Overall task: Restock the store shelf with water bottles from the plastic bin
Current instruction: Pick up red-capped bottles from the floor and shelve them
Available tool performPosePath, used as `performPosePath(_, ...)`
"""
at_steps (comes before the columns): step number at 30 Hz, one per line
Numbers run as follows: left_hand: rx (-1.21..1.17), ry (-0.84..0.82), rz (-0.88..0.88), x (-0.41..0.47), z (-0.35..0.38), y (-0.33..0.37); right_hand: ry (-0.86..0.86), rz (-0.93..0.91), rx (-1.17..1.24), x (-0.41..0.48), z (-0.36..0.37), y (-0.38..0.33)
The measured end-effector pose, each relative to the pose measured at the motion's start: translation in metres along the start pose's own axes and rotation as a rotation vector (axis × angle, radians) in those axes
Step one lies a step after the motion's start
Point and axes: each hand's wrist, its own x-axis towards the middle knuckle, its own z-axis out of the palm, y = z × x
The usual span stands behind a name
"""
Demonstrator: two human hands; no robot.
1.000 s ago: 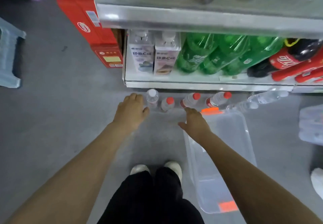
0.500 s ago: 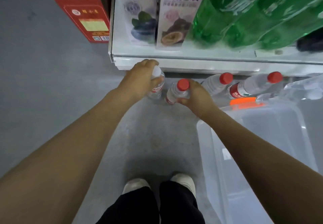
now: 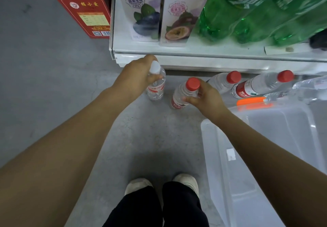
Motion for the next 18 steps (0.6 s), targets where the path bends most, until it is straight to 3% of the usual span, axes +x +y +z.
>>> performPosePath(7, -0.108, 0.063, 0.015, -0.057, -0.067, 0.035, -0.043, 0.032, 0.125, -0.055, -0.047, -0.046)
performPosePath(18, -0.196, 0.201, 0.119, -0.197, -0.262, 0.174, 0.051, 0.043, 0.307, -0.198, -0.217, -0.22)
